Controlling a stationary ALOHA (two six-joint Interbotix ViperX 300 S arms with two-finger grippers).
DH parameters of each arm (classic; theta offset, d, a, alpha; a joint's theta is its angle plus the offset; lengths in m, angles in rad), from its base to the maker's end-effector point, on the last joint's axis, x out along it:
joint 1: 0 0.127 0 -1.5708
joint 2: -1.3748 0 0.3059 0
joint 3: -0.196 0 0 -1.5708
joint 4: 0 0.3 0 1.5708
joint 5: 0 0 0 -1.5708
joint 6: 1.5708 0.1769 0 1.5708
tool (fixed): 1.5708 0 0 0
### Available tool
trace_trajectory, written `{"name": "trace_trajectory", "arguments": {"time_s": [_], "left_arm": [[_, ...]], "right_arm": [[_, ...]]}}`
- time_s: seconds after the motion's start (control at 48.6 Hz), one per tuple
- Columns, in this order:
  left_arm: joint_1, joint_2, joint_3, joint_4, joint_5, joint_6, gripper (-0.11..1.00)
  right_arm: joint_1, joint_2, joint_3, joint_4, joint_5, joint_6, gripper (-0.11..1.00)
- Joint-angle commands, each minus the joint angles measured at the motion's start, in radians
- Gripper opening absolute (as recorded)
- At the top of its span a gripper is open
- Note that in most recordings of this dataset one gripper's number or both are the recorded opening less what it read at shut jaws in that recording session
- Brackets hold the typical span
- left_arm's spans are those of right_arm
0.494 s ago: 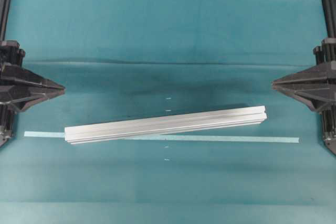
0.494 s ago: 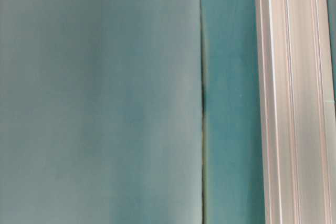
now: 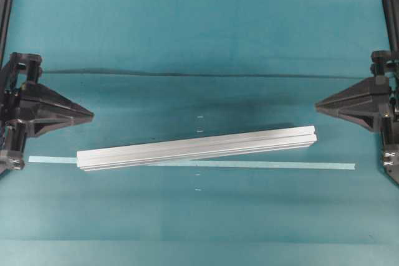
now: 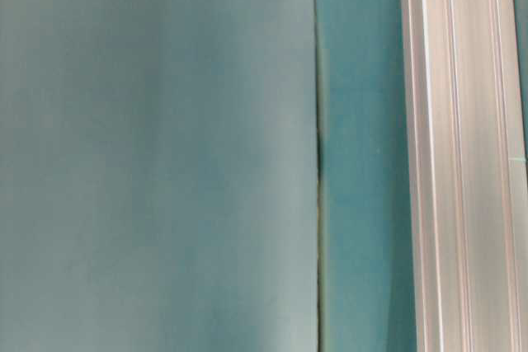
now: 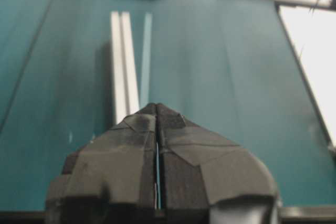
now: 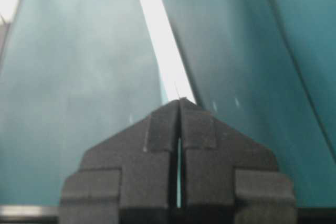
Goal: Lift the metal rail with both hands.
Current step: 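Move both grippers inward toward the two ends of the silver rail, then lower both grippers over the rail ends and close them on it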
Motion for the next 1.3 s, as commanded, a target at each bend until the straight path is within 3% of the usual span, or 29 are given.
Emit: {"name": "trace_trajectory", "arguments": {"time_s": [0.0,0.268,0.453,0.7,0.988,1.174,1.277], "left_arm": [[-0.009,0.035,-0.064,0.002,0.086,0.006,-0.06],[-0.026,0.153,-0.170,0.002,0.265,0.008,-0.06],[-0.037,0.244,-0.242,0.002,0.397,0.008,-0.06],[-0.048,0.362,-0.344,0.003,0.603,-0.015,-0.06],[-0.049,0.428,-0.380,0.005,0.621,-0.043,-0.06],[-0.051,0.428,-0.376,0.006,0.620,-0.087,-0.01],[-0.051,0.433,-0.362,0.005,0.620,-0.118,0.11]], "right_arm": [[-0.017,0.048,-0.072,-0.002,0.106,0.000,-0.03],[-0.020,0.267,-0.232,-0.032,0.376,-0.017,-0.03],[-0.020,0.414,-0.313,-0.043,0.541,-0.106,-0.03],[-0.029,0.537,-0.413,-0.044,0.646,-0.241,-0.03],[-0.049,0.638,-0.451,-0.058,0.713,-0.321,-0.01],[-0.049,0.684,-0.463,-0.058,0.715,-0.328,0.13],[-0.049,0.704,-0.465,-0.055,0.712,-0.325,0.37]]}}
